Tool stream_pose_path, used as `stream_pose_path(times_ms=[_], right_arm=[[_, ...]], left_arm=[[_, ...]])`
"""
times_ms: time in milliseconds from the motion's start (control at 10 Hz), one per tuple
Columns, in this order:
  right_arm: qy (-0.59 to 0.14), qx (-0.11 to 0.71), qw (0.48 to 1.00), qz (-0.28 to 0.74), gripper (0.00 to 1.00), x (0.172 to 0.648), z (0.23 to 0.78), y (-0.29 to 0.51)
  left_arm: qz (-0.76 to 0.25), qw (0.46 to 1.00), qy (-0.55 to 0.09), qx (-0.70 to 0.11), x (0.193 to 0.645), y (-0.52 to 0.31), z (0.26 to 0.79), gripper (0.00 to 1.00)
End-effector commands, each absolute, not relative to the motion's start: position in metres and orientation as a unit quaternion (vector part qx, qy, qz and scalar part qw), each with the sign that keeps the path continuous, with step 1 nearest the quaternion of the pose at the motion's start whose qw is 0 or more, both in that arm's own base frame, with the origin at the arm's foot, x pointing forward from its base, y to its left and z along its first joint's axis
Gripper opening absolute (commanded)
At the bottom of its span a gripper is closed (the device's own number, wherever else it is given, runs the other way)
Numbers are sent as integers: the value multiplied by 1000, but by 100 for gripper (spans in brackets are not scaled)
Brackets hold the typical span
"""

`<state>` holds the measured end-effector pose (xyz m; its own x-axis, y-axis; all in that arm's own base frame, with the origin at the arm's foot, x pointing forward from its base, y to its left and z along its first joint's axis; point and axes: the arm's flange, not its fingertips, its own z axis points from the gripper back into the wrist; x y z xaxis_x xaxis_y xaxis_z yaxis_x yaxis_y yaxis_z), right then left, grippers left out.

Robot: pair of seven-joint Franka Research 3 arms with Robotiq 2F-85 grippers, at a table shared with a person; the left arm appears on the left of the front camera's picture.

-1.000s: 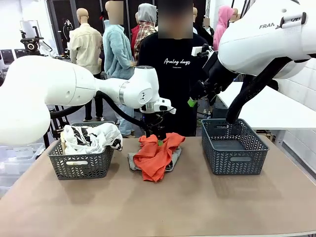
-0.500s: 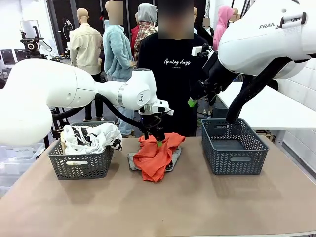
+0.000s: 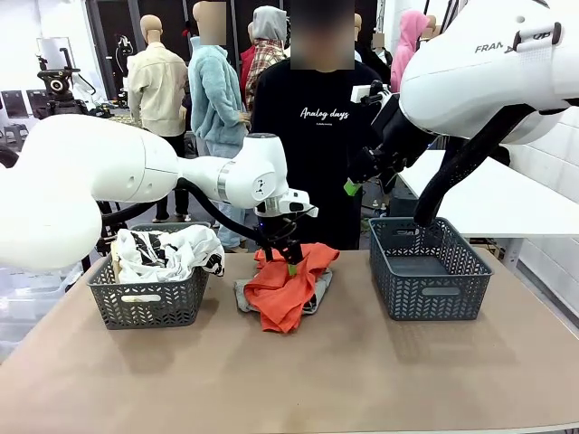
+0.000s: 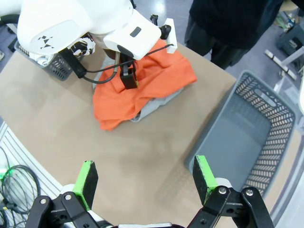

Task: Sort the tops and bottoms.
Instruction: Lift clothes from the center of the table with your left hand.

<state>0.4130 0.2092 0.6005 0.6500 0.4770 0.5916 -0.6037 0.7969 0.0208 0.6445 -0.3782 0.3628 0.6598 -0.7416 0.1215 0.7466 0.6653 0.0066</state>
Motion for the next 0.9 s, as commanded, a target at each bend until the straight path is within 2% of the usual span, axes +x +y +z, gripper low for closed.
stream_pose_path(times_ms=[0, 500, 600, 800], right_arm=[[-287, 109, 904, 298, 100, 410, 597, 207], [-287, 109, 904, 298, 100, 410, 597, 207], [-287, 109, 904, 298, 100, 410, 597, 207], [-287, 109, 904, 298, 100, 410, 597, 207]], left_arm=[[-421, 905, -61, -21, 651, -380, 363, 96], [-422, 905, -53, -20, 650, -379, 364, 4], [-420, 906, -51, -19, 651, -379, 365, 0], [-417, 907, -50, -19, 652, -378, 366, 0]])
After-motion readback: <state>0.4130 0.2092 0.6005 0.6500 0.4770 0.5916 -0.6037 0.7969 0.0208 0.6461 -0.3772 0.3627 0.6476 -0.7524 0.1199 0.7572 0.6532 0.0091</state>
